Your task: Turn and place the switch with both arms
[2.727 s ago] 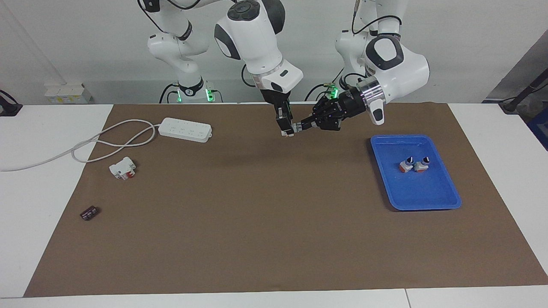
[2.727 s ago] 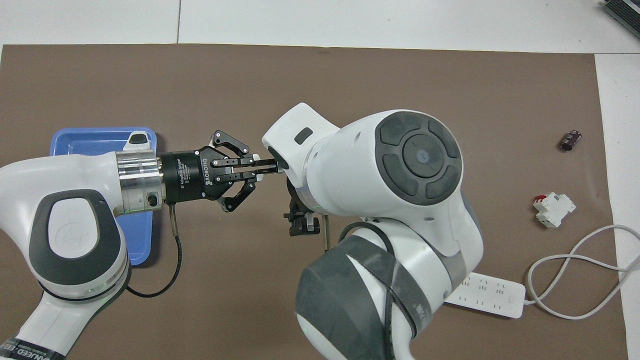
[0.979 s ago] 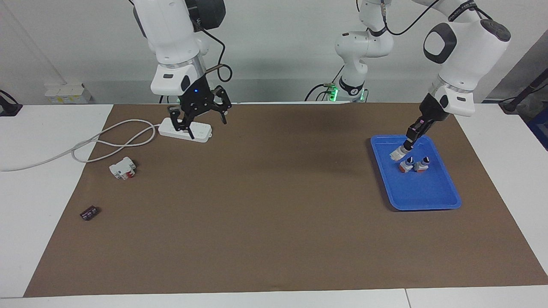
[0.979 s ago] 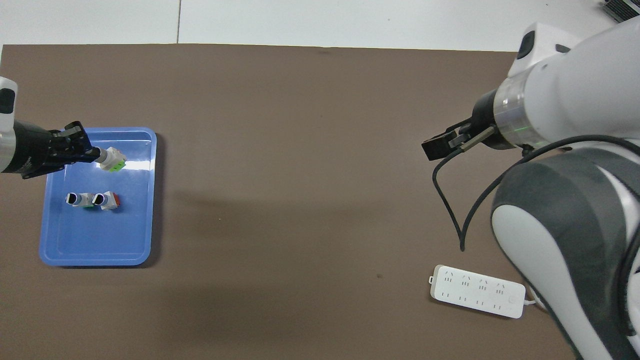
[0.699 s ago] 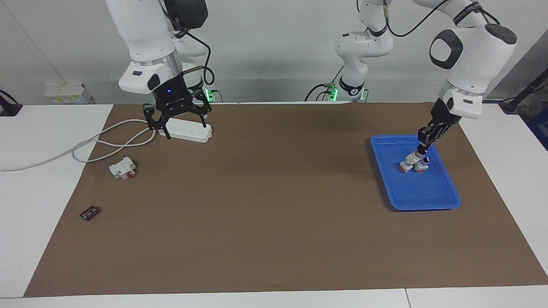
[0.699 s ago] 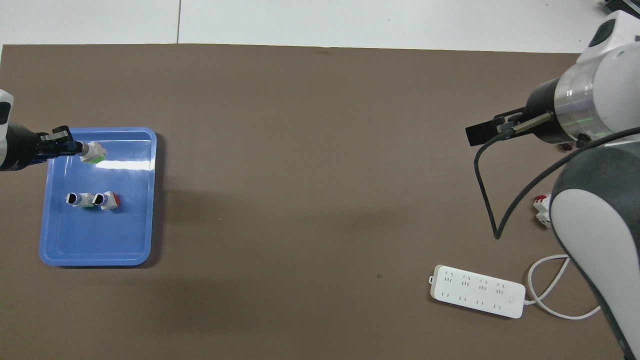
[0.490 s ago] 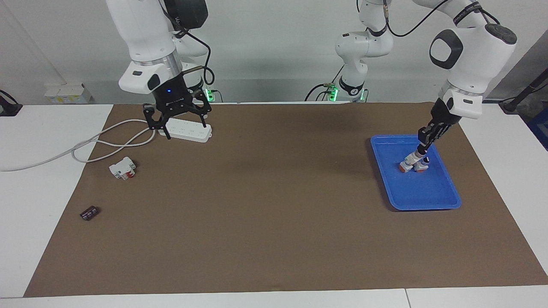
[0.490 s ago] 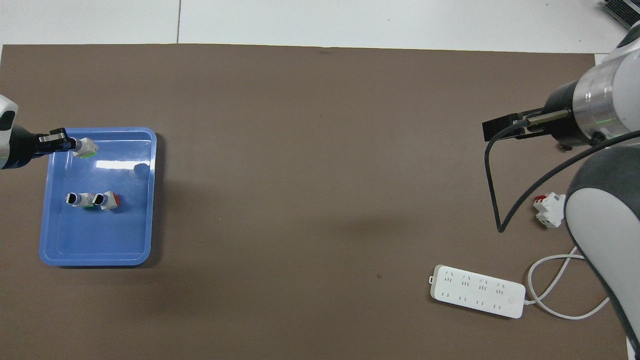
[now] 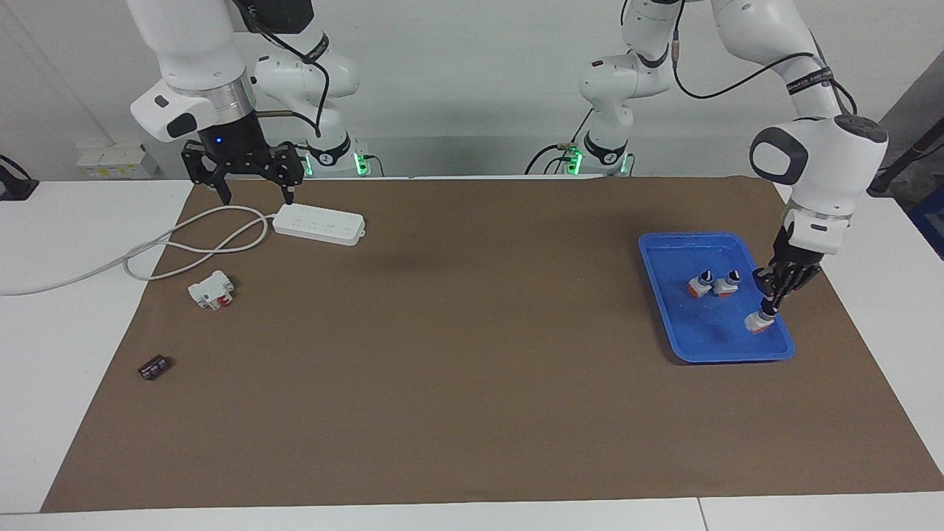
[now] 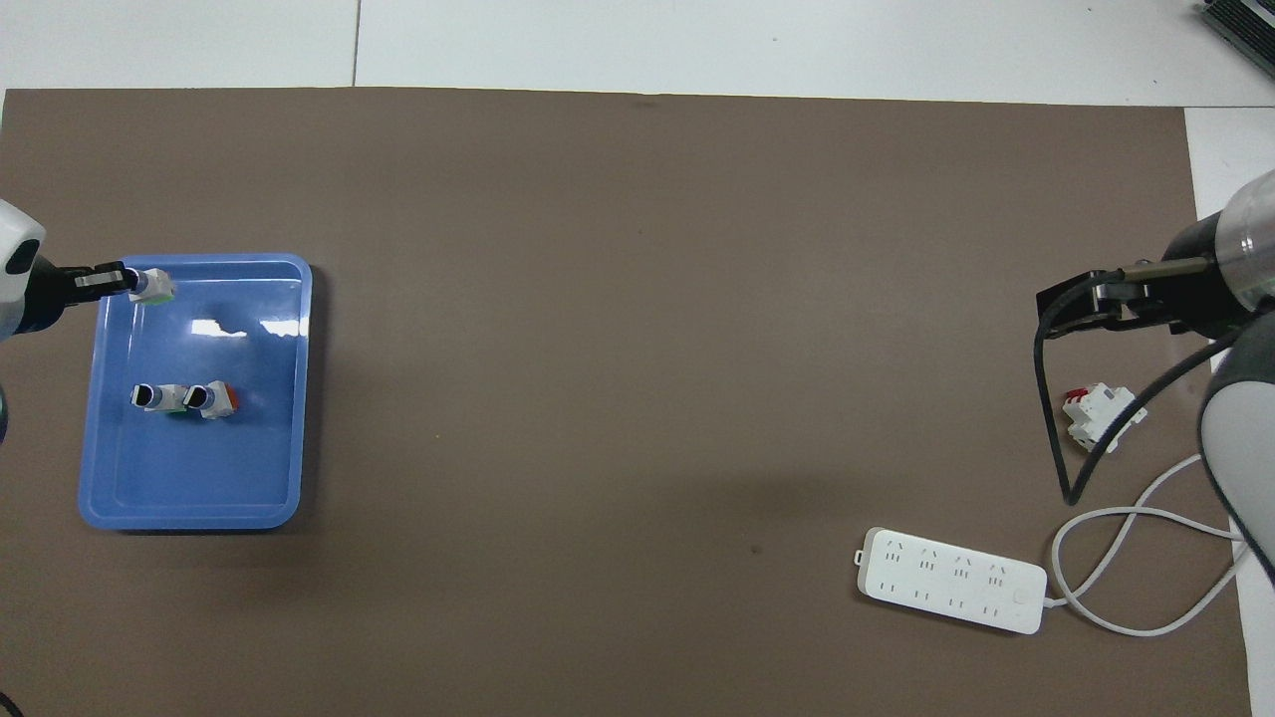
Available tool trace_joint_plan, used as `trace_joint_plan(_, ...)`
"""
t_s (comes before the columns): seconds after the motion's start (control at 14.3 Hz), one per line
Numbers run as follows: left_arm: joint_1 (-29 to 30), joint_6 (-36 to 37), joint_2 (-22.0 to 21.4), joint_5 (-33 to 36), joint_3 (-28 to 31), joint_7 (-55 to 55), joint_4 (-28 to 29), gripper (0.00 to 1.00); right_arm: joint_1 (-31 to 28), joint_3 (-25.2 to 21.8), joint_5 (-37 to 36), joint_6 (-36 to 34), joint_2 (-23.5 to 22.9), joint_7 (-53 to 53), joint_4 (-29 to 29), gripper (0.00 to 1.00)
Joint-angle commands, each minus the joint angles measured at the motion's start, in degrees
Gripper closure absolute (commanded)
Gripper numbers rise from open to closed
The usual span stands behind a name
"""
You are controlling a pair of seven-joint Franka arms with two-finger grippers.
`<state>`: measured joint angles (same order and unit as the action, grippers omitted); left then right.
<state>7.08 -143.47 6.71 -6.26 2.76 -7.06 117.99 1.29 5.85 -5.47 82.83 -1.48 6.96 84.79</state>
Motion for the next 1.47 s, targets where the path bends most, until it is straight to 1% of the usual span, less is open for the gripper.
trace_joint_plan(0.0, 1.2, -6.5, 0.5, 0.9, -0.6, -2.1, 4.1, 1.00, 0.0, -0.8, -0.4, -2.1, 0.3, 1.0, -0.2, 0.00)
trace_joint_plan(0.21, 1.4, -7.3, 1.3, 0.9, -0.7, -2.2, 4.5, 1.00, -0.1, -2.4, 3.3, -1.1, 0.3, 0.8, -0.2, 0.00)
trace_joint_plan(0.42, 1.4, -7.9, 1.7, 0.9, -0.7, -2.2, 5.4, 1.00, -0.5, -3.0, 4.9, -0.3, 0.3, 0.6, -0.1, 0.00)
trace_joint_plan(0.49, 1.4, -7.8, 1.7, 0.9, -0.6, -2.3, 5.6, 0.97, -0.8, -3.3, 5.5, 0.2, 0.3, 0.6, 0.2, 0.00)
trace_joint_plan(0.56, 1.4, -7.5, 1.7, 0.9, -0.6, -2.3, 5.6, 0.82, -0.9, -3.9, 6.3, 1.2, 0.9, 0.6, 0.4, 0.00)
trace_joint_plan(0.63, 1.1, -7.2, 1.7, 0.9, -0.6, -2.3, 5.3, 0.65, -0.9, -4.3, 6.4, 2.2, 1.6, 0.6, 0.8, 0.00)
trace_joint_plan(0.77, 0.9, -6.7, 1.8, 0.9, -0.6, -2.4, 4.9, 0.49, -0.7, -4.3, 6.4, 2.8, 1.2, 0.9, 1.1, 0.00)
trace_joint_plan(0.84, 0.9, -5.6, 1.8, 0.9, -0.6, -3.0, 4.2, 0.48, -0.8, -4.3, 6.4, 2.8, 1.3, 0.9, 1.3, 0.00)
trace_joint_plan(0.91, 0.7, -2.8, 2.0, 0.9, -0.6, -3.1, 1.8, 0.48, -0.9, -4.3, 6.4, 2.8, 1.2, 0.9, 1.2, 0.00)
trace_joint_plan(0.98, 0.6, 1.7, 2.1, 1.0, -0.6, -3.0, -1.2, 0.48, -0.9, -4.3, 6.4, 2.8, 1.3, 1.0, 1.2, 0.00)
trace_joint_plan(1.12, 0.3, 10.7, 2.9, 1.0, -0.7, -3.0, -8.8, 0.49, -0.8, -4.3, 6.4, 2.8, 1.3, 1.0, 1.2, 0.00)
trace_joint_plan(1.33, -2.4, 23.5, 3.8, 1.5, -0.6, -2.6, -19.0, 0.49, -0.3, -4.2, 5.9, 3.4, 1.4, 1.1, 1.3, 0.00)
trace_joint_plan(1.4, -3.5, 28.2, 4.1, 3.3, -0.6, -2.6, -22.7, 0.49, -0.4, -4.2, 5.9, 4.7, 1.4, 1.1, 1.6, 0.00)
